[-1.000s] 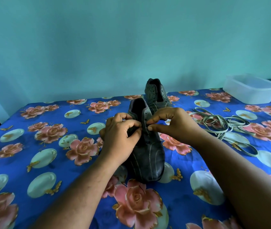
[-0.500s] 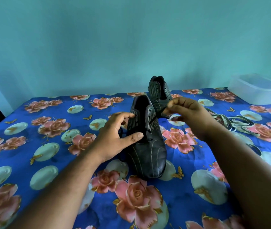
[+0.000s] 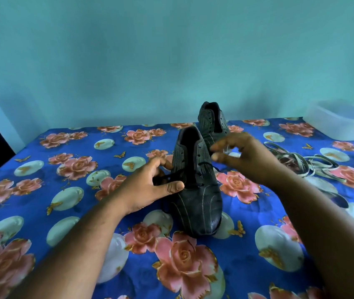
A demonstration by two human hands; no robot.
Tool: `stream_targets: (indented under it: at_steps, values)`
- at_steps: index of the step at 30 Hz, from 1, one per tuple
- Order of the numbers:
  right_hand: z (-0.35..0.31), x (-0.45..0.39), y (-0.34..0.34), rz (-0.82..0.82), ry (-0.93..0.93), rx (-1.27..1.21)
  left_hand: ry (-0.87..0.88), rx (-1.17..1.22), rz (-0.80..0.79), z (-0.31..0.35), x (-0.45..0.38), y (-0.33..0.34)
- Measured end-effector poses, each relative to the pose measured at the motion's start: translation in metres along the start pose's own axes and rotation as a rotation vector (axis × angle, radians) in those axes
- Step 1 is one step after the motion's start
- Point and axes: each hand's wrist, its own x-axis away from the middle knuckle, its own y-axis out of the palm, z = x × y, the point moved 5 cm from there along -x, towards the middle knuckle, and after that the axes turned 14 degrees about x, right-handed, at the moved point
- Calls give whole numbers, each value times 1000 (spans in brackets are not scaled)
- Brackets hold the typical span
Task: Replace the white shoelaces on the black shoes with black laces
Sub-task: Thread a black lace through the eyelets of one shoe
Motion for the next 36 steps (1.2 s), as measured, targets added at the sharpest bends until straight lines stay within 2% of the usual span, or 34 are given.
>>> stream_targets:
  at_steps: [2,7,12,15,17,21,24,26,29,33,36]
  values:
    - [-12,2,12,-35,-160,110,-1,26,21,0,0,-3]
    - [-8,1,12,31,-217,185,-17,114,81,1,2,-8]
    - [20,2,0,89,-33,248,-53,122,86,3,3,-7]
    - [37,3,-8,133,93,247,5,168,71,6,2,-4]
    - [36,3,-9,125,106,193,42,189,67,10,2,-2]
    - [7,3,1,25,-96,106,92,235,81,17,4,-2]
    - [-6,3,13,13,-220,183,24,278,132,14,4,-4]
    - [-7,2,15,31,-240,203,-16,272,142,11,4,-5]
    - [6,2,9,66,-163,230,-42,231,107,11,5,-3]
    - [40,4,-3,98,101,327,-24,220,4,7,5,1]
    - [63,7,-10,129,308,413,-4,175,-1,5,3,0]
